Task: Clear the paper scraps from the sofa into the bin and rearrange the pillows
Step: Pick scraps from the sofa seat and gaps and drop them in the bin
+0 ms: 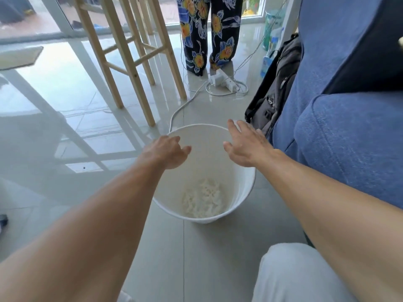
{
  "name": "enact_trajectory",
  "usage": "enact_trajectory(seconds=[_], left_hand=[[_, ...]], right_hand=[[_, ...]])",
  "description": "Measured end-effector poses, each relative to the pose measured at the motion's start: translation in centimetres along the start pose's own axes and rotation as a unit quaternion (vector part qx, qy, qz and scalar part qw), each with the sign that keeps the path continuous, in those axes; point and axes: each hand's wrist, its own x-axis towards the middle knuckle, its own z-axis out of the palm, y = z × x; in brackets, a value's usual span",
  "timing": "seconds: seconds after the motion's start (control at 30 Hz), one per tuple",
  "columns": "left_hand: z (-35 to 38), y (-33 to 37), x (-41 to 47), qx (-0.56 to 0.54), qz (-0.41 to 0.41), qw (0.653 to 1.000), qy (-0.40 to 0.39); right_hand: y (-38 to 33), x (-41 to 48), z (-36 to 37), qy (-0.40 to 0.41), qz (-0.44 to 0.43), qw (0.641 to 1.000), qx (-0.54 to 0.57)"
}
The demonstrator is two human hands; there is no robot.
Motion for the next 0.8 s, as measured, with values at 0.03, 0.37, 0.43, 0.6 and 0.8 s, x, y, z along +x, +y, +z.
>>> enact_trajectory(seconds=[0.03, 0.37, 0.43, 0.6, 0.8], left_hand=[[-1.1, -0.1, -0.3, 0.004, -0.001, 1.0, 0.012], [-10.4, -1.0, -2.5, 0.046, 0.003, 0.993, 0.112], [-12.7, -1.3, -3.3, 0.046, 0.003, 0.991, 0.129], [-20.0, -1.9, -6.5, 0.04, -0.005, 0.991, 0.127], [-39.3, -1.4, -11.7, 0.028, -0.005, 0.988, 0.154]], right_hand=[[-0.2, 0.0, -1.0, 0.008, -0.002, 1.0, -0.002], [-2.5, -0.1, -10.4, 0.06, -0.006, 0.998, -0.013], [-3.2, -0.5, -12.7, 0.07, -0.009, 0.997, -0.019], [-5.3, -2.3, -20.3, 0.06, -0.009, 0.998, -0.025], [-9.6, -5.2, -40.2, 0.086, -0.011, 0.996, -0.035]])
